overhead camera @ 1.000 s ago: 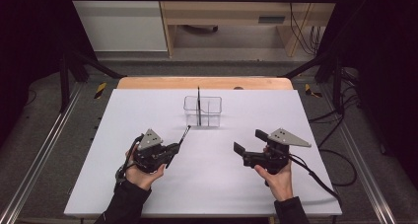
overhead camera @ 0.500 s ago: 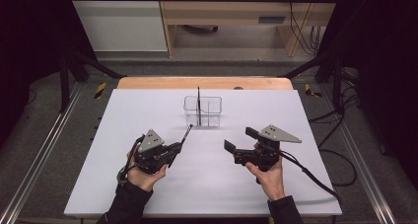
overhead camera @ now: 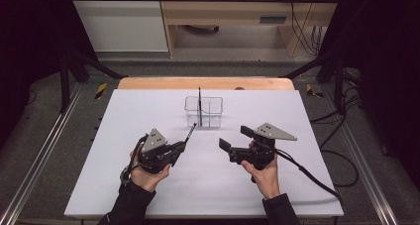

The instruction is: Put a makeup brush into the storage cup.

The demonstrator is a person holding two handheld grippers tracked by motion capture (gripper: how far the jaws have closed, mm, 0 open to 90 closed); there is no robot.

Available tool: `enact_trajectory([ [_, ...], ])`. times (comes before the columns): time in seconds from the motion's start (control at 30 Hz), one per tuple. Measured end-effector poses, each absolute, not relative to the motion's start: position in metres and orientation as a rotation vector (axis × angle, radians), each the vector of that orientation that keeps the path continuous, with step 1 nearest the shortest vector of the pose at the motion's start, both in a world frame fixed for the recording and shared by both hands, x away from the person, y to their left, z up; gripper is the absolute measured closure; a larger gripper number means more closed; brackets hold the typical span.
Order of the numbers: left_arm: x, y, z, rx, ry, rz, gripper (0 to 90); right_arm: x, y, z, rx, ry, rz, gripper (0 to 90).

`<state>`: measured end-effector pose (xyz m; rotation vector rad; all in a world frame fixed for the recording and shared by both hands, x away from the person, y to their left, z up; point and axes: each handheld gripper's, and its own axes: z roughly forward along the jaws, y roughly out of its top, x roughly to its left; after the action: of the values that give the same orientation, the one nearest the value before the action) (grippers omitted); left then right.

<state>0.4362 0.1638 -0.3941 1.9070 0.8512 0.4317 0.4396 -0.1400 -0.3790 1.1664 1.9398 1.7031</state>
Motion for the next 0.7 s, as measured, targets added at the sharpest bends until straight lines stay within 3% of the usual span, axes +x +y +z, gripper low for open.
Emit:
enact_trajectory([
  [0.7, 0.433, 0.145, -0.382, 1.858, 0.815, 0.444, 83.2, 0.444, -0.120, -0.372, 1.175, 1.932, 1.768, 9.0],
])
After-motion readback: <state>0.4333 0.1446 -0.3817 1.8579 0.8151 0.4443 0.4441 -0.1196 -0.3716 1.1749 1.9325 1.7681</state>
